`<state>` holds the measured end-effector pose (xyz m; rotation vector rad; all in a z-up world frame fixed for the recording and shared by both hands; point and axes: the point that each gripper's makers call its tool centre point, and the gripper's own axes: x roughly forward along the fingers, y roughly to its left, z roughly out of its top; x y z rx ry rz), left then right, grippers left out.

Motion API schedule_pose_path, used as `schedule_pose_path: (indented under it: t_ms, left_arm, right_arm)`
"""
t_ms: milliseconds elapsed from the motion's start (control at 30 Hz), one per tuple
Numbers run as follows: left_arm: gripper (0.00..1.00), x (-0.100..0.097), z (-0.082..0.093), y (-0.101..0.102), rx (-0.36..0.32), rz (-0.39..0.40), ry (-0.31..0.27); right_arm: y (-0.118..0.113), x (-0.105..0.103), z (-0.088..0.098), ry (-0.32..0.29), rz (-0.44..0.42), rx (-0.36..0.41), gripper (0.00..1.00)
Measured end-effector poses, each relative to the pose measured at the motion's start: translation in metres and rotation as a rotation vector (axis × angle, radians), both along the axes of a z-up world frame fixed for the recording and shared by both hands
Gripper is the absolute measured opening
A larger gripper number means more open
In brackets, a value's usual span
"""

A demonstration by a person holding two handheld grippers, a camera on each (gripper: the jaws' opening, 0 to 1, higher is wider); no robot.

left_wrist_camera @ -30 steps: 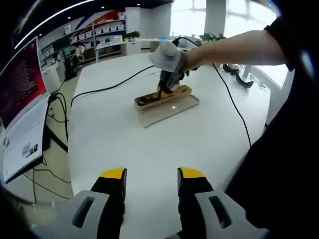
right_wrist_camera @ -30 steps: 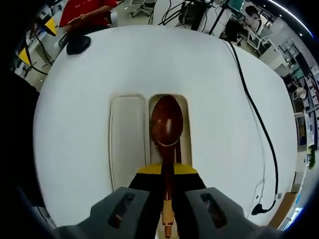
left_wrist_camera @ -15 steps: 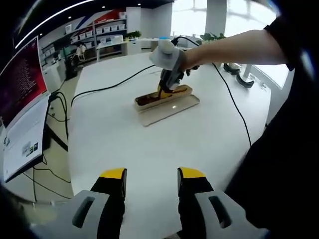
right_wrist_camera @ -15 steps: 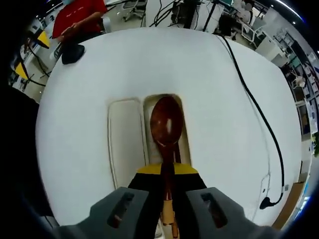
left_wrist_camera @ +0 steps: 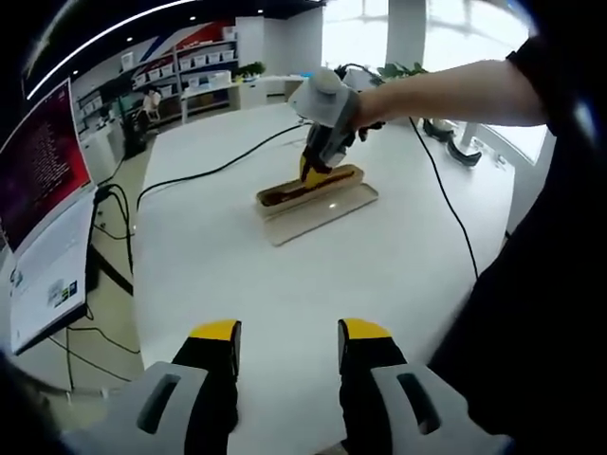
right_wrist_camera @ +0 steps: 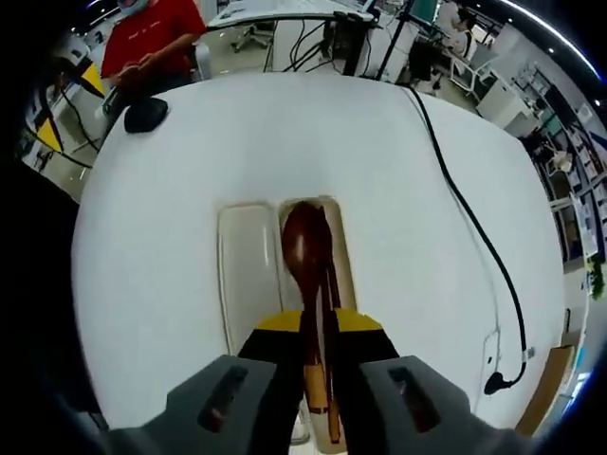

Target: Arrange the utensils inside the cutlery case until each visible utensil rests in its matching compartment.

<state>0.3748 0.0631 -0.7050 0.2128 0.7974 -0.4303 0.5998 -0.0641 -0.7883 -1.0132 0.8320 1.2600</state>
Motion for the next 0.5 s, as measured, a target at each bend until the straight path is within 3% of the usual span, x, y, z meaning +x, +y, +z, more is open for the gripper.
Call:
schedule_pose_path:
  t_ms: [267,500]
  left_arm:
    - [0.42,-0.010,0.002,0.002,-0.006,0.014,-0.016]
    - [0.42,-0.025,0.000,0.005,-0.010,0.028,-0.018]
  right_arm:
    - [-0.015,-0.001,0.011,-0.050,-0.043,0.040,0.28]
    - [-0.035,-0.010,0.017,-0.085,-0.079,0.059,0.51]
